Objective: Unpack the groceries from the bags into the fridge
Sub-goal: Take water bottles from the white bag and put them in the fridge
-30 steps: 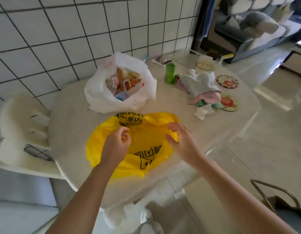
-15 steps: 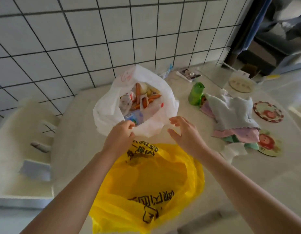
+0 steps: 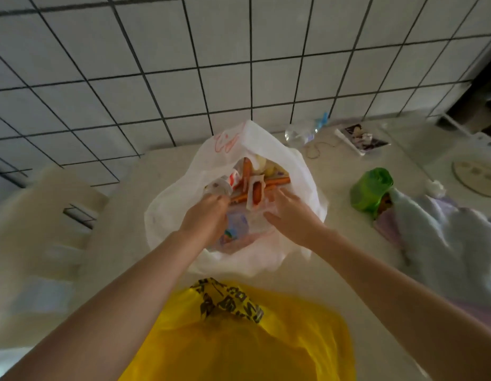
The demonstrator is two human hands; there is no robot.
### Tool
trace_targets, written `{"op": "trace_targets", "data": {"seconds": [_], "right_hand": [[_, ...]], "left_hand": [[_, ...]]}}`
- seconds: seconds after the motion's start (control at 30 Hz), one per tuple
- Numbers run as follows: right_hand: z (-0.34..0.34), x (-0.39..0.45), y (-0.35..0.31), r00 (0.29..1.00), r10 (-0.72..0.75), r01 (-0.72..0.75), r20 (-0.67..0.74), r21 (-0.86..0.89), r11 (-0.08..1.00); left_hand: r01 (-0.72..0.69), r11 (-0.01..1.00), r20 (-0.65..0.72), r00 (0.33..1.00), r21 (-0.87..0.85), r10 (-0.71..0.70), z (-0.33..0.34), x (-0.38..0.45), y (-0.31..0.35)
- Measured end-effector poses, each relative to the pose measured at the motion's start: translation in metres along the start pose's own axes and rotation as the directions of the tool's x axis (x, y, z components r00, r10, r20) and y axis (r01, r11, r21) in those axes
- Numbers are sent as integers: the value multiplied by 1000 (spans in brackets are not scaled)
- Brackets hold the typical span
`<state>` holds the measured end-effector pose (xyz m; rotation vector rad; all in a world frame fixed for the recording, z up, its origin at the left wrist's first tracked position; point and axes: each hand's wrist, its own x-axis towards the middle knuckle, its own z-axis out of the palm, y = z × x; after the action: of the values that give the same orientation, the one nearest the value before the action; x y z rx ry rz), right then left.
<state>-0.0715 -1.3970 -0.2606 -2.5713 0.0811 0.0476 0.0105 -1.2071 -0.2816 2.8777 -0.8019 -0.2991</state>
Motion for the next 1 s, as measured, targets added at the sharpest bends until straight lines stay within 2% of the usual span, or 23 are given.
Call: {"op": "trace_targets", "data": {"seconds": [0.13, 0.23, 0.37, 0.47, 0.6, 0.67, 0.87, 1.0], "right_hand": [[28, 35, 9, 978, -22, 66, 208, -209, 976], [50, 57, 5, 953, -27, 145, 302, -374, 916], [89, 76, -6, 895, -136, 322, 425, -404, 856], [111, 84, -11, 883, -188, 363, 430, -372, 854], [129, 84, -12, 869, -244, 423, 430, -393, 816], [134, 84, -11, 869, -254, 433, 425, -407, 804], [133, 83, -11, 880, -234, 413, 414, -422, 807], [134, 80, -8, 866, -202, 404, 457, -403, 821]], "left_hand": [[14, 999, 66, 998, 43, -17, 14, 30, -14], [127, 988, 49, 991, -84, -124, 18, 53, -15], [217, 965, 77, 975, -144, -208, 26, 85, -16], [276, 941, 103, 960, -197, -260, 30, 101, -18], [345, 854, 88, 937, -391, -338, 37, 113, -25], [354, 825, 122, 934, -441, -335, 40, 117, -30], [377, 835, 256, 921, -400, -293, 45, 120, -37], [327, 849, 262, 936, -415, -233, 49, 120, -33]]}}
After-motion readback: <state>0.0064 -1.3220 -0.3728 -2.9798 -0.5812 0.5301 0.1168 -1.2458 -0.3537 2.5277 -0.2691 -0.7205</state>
